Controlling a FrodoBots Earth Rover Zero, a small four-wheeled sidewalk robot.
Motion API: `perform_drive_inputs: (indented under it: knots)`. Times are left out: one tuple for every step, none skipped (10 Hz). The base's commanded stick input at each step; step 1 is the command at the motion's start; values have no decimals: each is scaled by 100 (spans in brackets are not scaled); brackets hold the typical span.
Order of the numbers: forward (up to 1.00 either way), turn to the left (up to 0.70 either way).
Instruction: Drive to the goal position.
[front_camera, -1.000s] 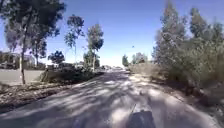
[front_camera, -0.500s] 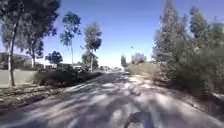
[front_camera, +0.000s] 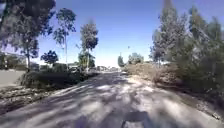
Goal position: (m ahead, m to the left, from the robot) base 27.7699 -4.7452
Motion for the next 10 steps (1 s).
perform_drive_inputs:
  knots:
    - [100,0]
    - [100,0]
    - [100,0]
    - [100,0]
    - [100,0]
    - [100,0]
    - [100,0]
    - [100,0]
    - [100,0]
    - [100,0]
